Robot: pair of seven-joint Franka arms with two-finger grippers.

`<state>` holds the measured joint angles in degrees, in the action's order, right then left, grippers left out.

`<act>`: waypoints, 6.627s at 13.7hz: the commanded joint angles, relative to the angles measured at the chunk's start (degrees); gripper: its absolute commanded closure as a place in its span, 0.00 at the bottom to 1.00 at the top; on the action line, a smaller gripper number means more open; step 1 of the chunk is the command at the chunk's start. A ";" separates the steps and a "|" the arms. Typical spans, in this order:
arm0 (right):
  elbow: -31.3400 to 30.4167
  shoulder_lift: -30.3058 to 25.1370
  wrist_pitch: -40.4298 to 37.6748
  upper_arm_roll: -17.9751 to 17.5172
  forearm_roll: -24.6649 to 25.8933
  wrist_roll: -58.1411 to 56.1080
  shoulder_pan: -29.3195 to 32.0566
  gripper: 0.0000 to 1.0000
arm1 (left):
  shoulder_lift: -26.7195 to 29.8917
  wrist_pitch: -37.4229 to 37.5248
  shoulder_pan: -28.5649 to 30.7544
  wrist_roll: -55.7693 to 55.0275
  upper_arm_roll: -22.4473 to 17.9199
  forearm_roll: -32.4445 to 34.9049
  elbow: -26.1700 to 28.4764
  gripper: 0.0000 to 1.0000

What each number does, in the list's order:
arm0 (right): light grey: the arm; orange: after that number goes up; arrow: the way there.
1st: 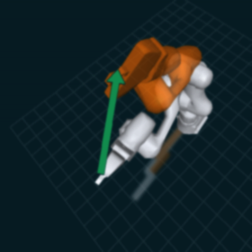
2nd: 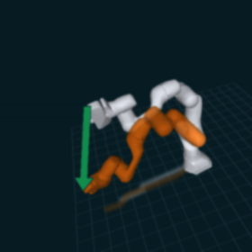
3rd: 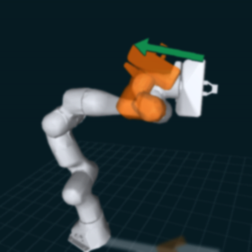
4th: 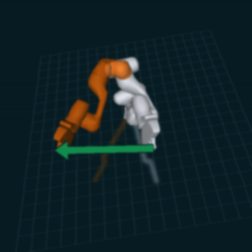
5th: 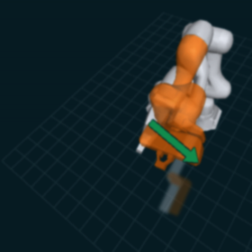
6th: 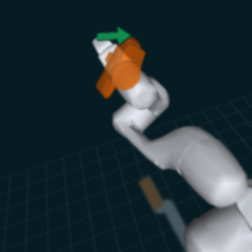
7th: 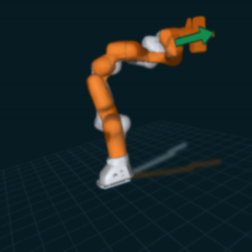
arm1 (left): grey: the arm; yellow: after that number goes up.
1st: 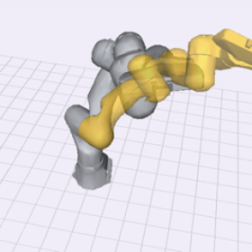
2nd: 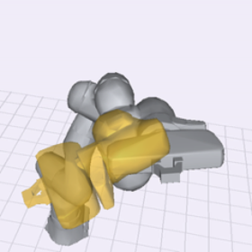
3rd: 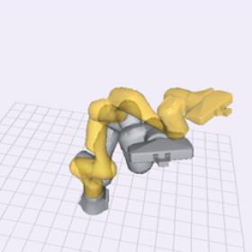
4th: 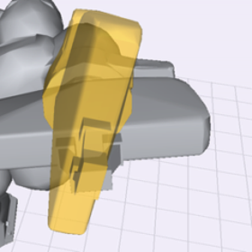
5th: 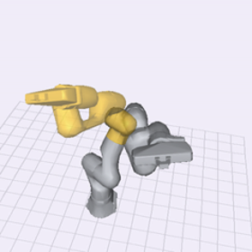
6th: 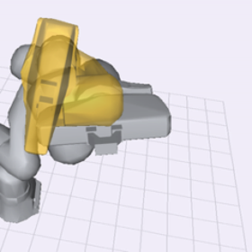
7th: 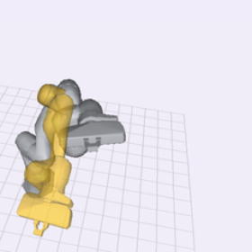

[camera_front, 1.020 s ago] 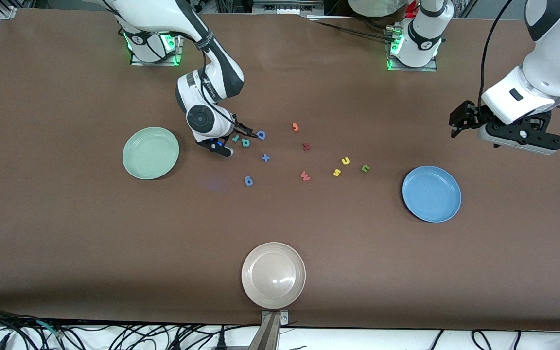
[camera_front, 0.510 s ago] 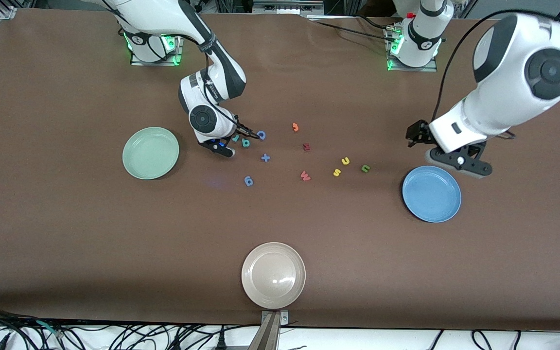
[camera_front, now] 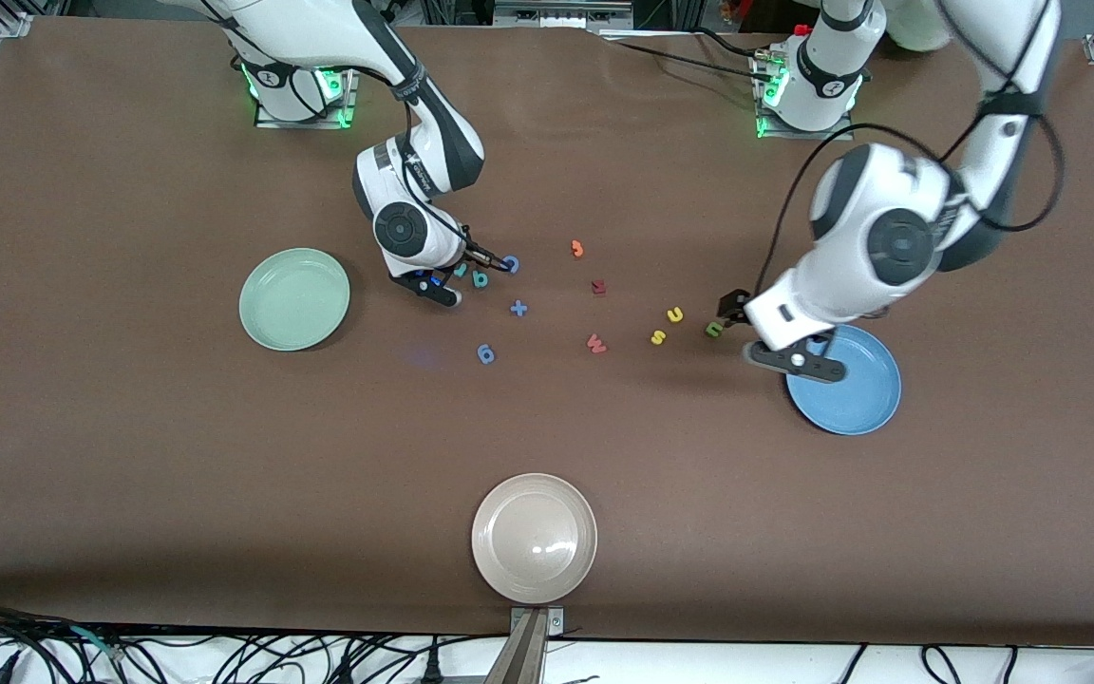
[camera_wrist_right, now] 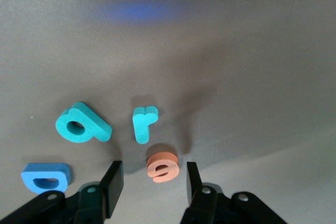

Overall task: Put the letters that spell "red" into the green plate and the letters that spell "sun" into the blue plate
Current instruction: 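Grasp the orange e with the right gripper while the left gripper reaches yellow s, then carry the e to the green plate while the left gripper carries s, then open both grippers to drop the letters onto their plates, then grasp the yellow u with the left gripper while the right gripper reaches teal r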

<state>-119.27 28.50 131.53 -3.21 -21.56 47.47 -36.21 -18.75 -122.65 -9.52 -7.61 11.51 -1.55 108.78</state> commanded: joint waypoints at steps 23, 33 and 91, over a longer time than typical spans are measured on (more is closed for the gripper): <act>5.62 -9.15 -22.00 11.62 0.29 -3.22 -0.35 0.92 | -15.70 -21.49 -10.52 -19.81 -0.43 13.06 3.90 0.55; 4.57 -8.82 -29.23 31.76 9.69 -33.73 -0.26 0.92 | -7.80 -4.64 -7.71 -22.28 -0.17 12.97 -1.10 0.96; 7.64 5.25 -12.18 26.59 -9.03 -0.45 -20.92 0.18 | -14.03 -2.84 -0.24 -25.32 8.52 4.97 -0.60 0.03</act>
<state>-110.62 34.29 118.42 22.79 -29.16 46.83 -55.90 -33.78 -122.21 -9.52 -28.93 18.84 5.04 105.03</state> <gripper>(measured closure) 0.163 0.004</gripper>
